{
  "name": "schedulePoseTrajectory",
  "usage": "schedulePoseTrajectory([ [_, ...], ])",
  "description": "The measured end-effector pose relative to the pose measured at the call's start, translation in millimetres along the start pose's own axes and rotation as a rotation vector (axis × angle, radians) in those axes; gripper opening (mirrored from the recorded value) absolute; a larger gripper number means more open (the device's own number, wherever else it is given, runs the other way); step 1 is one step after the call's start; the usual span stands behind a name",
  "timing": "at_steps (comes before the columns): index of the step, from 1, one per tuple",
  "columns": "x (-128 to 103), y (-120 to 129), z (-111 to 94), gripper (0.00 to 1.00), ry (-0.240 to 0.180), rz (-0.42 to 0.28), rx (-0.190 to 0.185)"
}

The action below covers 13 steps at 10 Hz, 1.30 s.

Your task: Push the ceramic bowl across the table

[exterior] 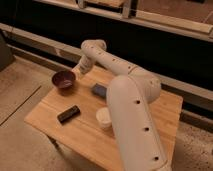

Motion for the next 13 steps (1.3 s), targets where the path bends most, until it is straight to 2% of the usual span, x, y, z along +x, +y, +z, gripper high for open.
schedulePoseTrajectory([
  [2, -1.8, -14.2, -7.5, 0.0, 0.027, 0.023, 0.051],
  [3, -12.6, -13.9, -12.1, 0.0, 0.022, 0.015, 0.059],
  [5, -35.9, -5.3, -13.0, 0.0, 0.015, -0.02, 0.053],
  [6, -40.2, -3.8, -10.6, 0.0, 0.027, -0.017, 0.054],
  [7, -38.1, -4.5, -6.5, 0.0, 0.052, 0.011, 0.058],
  [9, -17.8, -9.2, 4.3, 0.0, 0.133, 0.103, 0.065],
  [11, -12.2, -5.3, 10.6, 0.0, 0.171, 0.133, 0.043],
  [13, -26.2, 5.7, 14.7, 0.0, 0.139, 0.083, -0.01],
])
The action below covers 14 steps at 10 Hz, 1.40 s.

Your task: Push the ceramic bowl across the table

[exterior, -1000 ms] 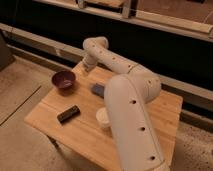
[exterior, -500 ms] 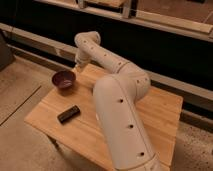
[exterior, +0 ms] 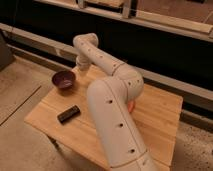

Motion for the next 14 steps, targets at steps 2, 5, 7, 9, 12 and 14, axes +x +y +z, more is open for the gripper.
schedulePoseTrajectory([
  [2, -18.0, 10.8, -3.6, 0.0, -0.082, -0.06, -0.075],
  [5, -19.7, 2.5, -0.4, 0.0, -0.119, -0.076, -0.099],
  [7, -5.4, -18.1, -0.3, 0.0, -0.047, -0.038, -0.023],
  [9, -3.9, -19.5, 1.0, 0.0, 0.015, -0.029, 0.025],
  [12, -8.5, 4.5, 9.5, 0.0, 0.076, -0.037, -0.005],
  [14, -1.8, 20.0, 15.6, 0.0, 0.111, -0.019, -0.07],
])
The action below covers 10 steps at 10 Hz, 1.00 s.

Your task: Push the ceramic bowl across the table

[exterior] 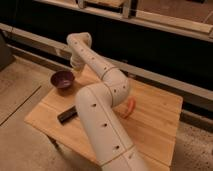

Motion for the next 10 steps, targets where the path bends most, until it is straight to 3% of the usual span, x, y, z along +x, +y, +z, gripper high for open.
schedulePoseTrajectory([
  [2, -2.5, 11.7, 4.2, 0.0, -0.004, -0.005, -0.057],
  [4, -11.5, 11.5, 1.8, 0.0, -0.065, -0.046, -0.086],
  [8, -35.6, -27.9, -21.8, 0.0, -0.29, -0.143, -0.023],
  [9, -35.1, -37.6, -26.9, 0.0, -0.326, -0.157, -0.01],
  [10, -29.4, -44.0, -28.5, 0.0, -0.338, -0.173, -0.006],
])
